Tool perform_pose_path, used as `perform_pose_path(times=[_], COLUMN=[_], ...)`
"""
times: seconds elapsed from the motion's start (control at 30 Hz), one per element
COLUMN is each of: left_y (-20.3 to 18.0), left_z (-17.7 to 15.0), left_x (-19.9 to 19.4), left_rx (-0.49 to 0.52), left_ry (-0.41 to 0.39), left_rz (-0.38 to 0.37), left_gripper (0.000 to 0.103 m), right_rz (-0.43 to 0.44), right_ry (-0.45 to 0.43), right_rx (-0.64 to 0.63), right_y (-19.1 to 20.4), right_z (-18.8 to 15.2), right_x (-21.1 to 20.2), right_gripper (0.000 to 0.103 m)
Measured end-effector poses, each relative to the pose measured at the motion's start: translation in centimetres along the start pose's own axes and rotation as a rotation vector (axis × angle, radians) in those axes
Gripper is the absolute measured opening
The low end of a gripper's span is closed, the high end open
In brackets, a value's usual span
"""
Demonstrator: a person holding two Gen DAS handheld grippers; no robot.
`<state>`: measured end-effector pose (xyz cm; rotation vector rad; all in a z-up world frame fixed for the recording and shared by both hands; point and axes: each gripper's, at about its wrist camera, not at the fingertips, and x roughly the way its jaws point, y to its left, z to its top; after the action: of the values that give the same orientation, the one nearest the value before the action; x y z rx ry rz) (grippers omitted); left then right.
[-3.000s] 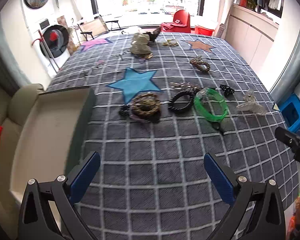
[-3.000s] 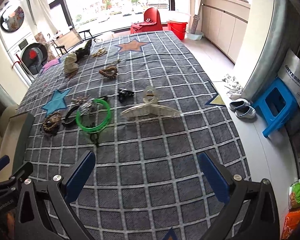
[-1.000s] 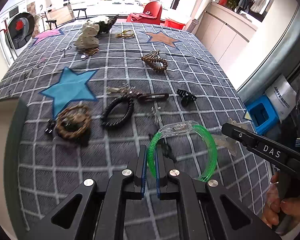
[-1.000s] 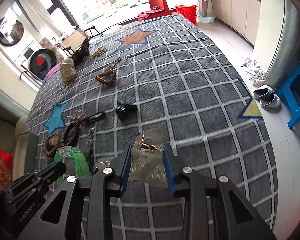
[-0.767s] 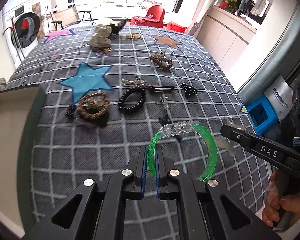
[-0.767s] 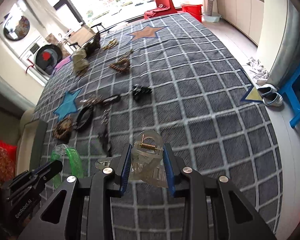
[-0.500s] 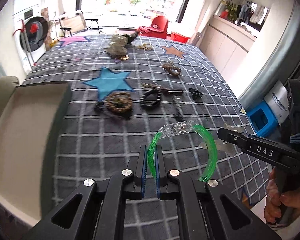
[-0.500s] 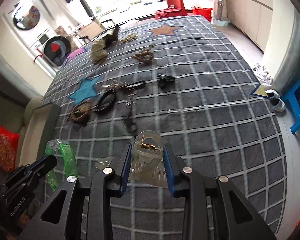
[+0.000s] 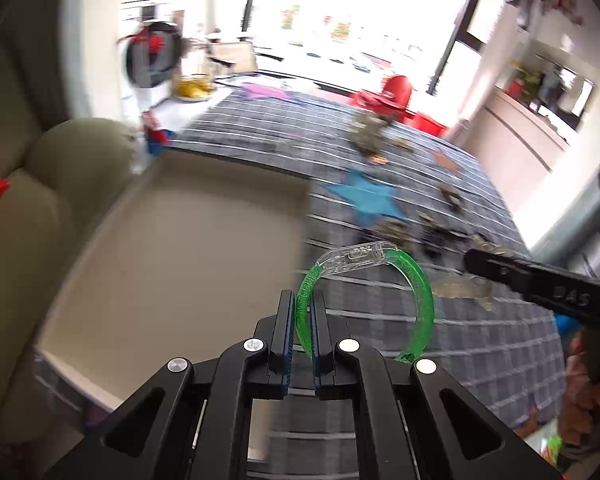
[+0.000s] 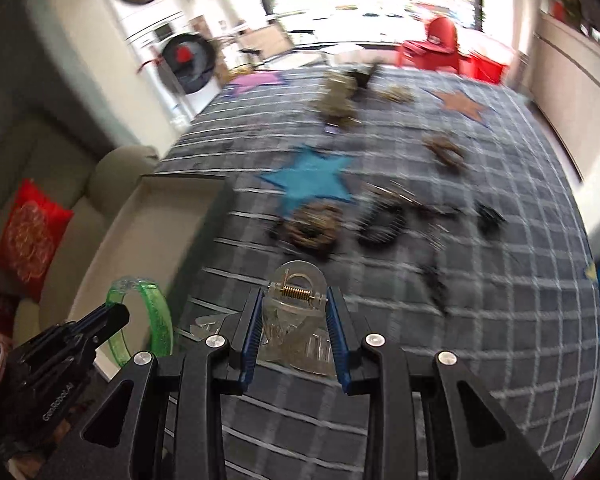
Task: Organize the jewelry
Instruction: 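Carry the bangle and clip into the white box and open both tools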
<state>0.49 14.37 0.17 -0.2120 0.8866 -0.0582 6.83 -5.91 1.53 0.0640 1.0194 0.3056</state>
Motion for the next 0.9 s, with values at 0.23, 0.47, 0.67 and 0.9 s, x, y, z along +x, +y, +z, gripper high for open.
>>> perform_pose_path(times=[0.23, 0.47, 0.67, 0.9], left_y=[7.3, 11.0, 11.7, 11.9], left_z=[1.2, 1.5, 1.7, 1.7], left_x=[2.1, 5.8, 7.7, 8.4], left_rx=[-0.100, -0.142, -0.142, -0.130], left_ry=[-0.004, 0.062, 0.104, 0.126], left_rz=[0.140, 0.201, 0.207, 0.230], left_gripper=[0.009, 0.009, 0.009, 0.009], right_rz=[0.080, 0.098, 0.120, 0.119], right_ry=[0.003, 0.043, 0.113, 0.179], right_rx=[-0.145, -0.227, -0.213, -0.184], right_y=[8.1, 13.0, 14.6, 15.1], right_z=[3.8, 6.4, 7.8, 8.3], right_x=[4.2, 9.4, 14.2, 18.3], right_gripper=[0.034, 0.034, 0.034, 0.034])
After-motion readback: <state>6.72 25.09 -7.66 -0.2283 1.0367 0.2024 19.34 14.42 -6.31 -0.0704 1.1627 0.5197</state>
